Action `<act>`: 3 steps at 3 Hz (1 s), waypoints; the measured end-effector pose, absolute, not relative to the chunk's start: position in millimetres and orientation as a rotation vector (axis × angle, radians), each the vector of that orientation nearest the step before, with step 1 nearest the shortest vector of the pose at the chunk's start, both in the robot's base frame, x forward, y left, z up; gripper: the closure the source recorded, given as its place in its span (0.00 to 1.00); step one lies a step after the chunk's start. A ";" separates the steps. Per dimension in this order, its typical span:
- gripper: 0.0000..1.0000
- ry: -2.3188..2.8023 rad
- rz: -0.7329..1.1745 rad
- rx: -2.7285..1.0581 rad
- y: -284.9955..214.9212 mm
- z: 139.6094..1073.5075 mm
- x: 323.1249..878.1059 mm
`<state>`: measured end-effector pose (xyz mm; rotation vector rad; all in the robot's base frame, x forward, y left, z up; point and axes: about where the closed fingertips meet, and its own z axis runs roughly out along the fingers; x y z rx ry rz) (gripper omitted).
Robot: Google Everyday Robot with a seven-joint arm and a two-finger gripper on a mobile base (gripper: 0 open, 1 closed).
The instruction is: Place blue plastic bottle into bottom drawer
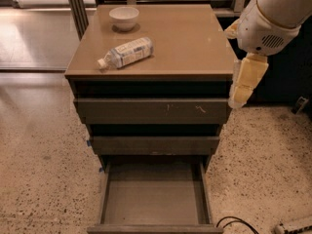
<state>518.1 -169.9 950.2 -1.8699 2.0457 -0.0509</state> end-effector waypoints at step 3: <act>0.00 1.924 -0.088 -1.895 -145.2 948.6 561.9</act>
Offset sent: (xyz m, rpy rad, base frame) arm 0.0380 0.0168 -0.0056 0.0194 -0.0641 0.0505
